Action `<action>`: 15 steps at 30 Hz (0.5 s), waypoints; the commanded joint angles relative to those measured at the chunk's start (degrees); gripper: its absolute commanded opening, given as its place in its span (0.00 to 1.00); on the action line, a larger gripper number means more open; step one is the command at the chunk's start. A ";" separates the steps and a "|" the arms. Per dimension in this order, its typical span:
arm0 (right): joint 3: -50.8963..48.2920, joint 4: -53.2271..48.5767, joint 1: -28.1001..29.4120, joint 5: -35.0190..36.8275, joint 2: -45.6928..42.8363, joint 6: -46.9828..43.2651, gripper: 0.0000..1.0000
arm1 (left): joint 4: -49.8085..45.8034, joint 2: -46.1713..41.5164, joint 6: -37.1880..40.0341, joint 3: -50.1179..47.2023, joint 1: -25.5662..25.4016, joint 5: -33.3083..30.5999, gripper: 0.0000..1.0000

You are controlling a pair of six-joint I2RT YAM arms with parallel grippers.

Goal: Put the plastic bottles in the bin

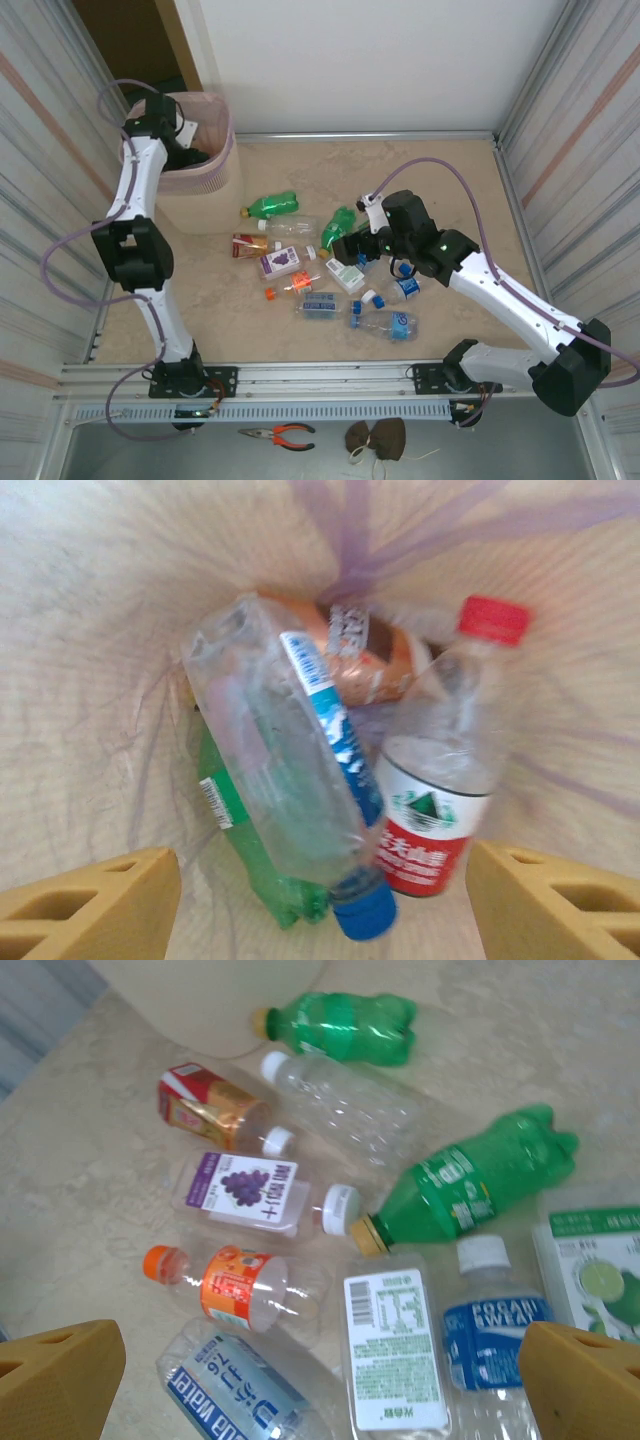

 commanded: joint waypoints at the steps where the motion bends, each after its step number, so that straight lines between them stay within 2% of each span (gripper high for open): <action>1: 2.51 -5.33 0.14 6.16 -0.35 7.86 1.00 | 1.48 -6.20 -3.00 -1.57 0.32 7.90 0.75; 8: 0.99 -12.47 -3.33 9.89 -0.82 21.79 0.98 | 8.45 -16.79 -7.81 -8.85 0.32 20.63 0.75; 15: -1.62 -19.72 -7.44 16.41 -0.70 43.83 1.00 | 25.37 -29.45 -17.31 -25.70 0.38 38.73 0.74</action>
